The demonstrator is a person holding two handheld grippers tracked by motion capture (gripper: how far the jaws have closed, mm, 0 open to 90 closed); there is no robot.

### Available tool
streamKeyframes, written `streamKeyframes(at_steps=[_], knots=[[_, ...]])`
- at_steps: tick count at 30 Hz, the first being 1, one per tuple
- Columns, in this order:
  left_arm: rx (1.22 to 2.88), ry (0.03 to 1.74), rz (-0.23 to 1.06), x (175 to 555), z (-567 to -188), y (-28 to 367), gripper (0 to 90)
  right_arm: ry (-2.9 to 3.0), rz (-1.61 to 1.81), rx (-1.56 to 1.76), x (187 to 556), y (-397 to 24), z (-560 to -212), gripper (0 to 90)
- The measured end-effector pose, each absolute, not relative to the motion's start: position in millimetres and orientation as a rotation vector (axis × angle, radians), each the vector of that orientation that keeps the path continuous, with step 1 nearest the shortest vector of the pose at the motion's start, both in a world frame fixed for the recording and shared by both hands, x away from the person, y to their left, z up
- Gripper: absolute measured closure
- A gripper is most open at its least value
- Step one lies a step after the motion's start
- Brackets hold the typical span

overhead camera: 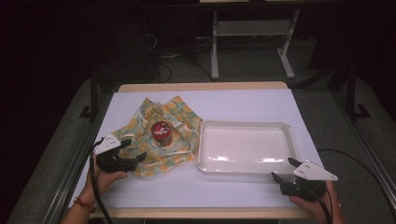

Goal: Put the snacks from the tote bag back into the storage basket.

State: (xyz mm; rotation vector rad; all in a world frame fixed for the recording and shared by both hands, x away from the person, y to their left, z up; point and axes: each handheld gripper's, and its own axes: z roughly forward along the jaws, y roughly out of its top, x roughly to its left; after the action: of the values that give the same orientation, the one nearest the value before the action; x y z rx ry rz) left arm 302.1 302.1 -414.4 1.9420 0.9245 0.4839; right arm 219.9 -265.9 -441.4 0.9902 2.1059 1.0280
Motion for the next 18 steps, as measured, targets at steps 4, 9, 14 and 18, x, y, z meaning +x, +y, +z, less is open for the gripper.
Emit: streamKeyframes(at_steps=[4,9,14,18], knots=[[1.955,0.927,0.467,309.0,-410.9,296.8,15.1,2.099,1.034,0.996,218.9,-267.1,-441.0,24.2],[1.958,0.940,0.466,313.8,-407.4,289.8,15.3,2.108,1.030,0.996,219.4,-266.6,-442.0,24.2],[1.968,0.953,0.453,320.2,-404.6,276.5,15.3,2.113,1.028,0.992,220.0,-265.8,-442.1,24.2],[1.974,0.945,0.457,323.2,-403.3,270.5,15.3,2.114,1.029,0.995,220.9,-266.4,-442.7,24.2]])
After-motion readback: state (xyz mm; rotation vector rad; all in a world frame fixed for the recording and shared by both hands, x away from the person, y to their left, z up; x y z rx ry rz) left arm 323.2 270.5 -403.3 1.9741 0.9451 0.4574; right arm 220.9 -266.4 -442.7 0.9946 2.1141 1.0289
